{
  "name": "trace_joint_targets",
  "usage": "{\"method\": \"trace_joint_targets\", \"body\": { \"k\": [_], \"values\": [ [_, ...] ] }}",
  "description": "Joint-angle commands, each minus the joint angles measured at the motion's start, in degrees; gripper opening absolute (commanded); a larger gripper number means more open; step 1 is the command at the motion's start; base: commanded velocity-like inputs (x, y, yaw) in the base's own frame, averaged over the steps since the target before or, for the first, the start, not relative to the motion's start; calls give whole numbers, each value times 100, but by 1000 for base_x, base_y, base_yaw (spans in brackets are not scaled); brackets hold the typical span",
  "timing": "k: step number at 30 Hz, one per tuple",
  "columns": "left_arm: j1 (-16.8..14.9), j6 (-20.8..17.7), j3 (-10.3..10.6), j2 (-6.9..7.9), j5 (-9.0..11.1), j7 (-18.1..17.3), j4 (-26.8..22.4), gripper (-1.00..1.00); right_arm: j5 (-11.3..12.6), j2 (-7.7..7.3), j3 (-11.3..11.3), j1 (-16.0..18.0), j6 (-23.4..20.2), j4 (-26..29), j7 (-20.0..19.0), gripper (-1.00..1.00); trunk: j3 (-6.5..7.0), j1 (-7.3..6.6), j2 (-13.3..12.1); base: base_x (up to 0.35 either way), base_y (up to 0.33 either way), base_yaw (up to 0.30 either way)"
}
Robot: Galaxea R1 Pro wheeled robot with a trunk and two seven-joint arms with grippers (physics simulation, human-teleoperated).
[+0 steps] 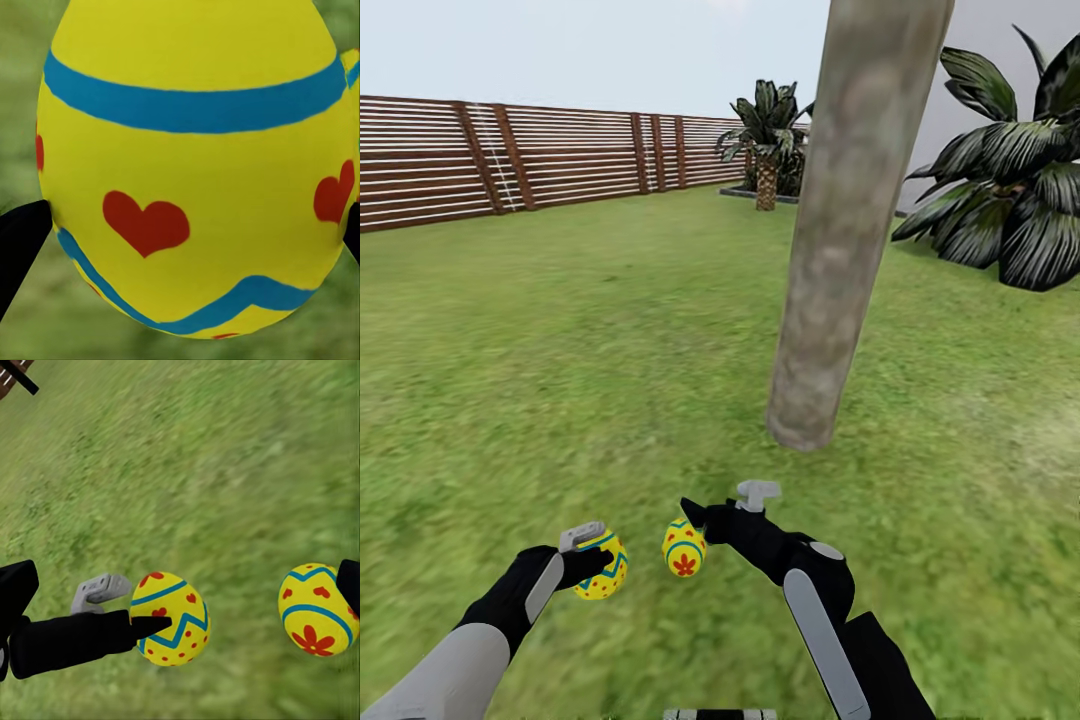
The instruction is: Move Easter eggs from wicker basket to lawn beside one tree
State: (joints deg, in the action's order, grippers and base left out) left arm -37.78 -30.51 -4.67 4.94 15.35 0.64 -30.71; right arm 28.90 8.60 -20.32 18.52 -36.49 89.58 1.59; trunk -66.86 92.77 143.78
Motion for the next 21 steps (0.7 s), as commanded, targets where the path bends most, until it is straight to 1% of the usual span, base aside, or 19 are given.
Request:
{"method": "trace_joint_targets", "body": {
  "k": [1, 7, 13, 18, 21],
  "values": [
    [-1, -34, -13, -1, 38, 6, -8, -100, 28, 1, 1, 3, -25, 5, 17, 100, -27, 1, 4, 0, 0, -5],
    [-1, -34, -11, -2, 39, 0, -7, -100, 28, 1, -3, 3, -25, 6, 17, 100, -141, 17, 12, 0, 0, -96],
    [-1, -36, -9, -1, 39, -3, -9, -100, 28, 5, -6, 3, -25, 1, 17, 100, -271, 32, 20, 0, 0, -17],
    [-1, -41, -8, -1, 39, -9, -5, -100, 28, 5, -7, 3, -25, 2, 17, 100, -356, 45, 26, 0, 0, -131],
    [-1, -43, -8, -2, 39, -6, -8, -100, 28, 8, -7, 3, -25, 0, 17, 100, -419, 53, 30, 0, 0, -29]
  ]
}}
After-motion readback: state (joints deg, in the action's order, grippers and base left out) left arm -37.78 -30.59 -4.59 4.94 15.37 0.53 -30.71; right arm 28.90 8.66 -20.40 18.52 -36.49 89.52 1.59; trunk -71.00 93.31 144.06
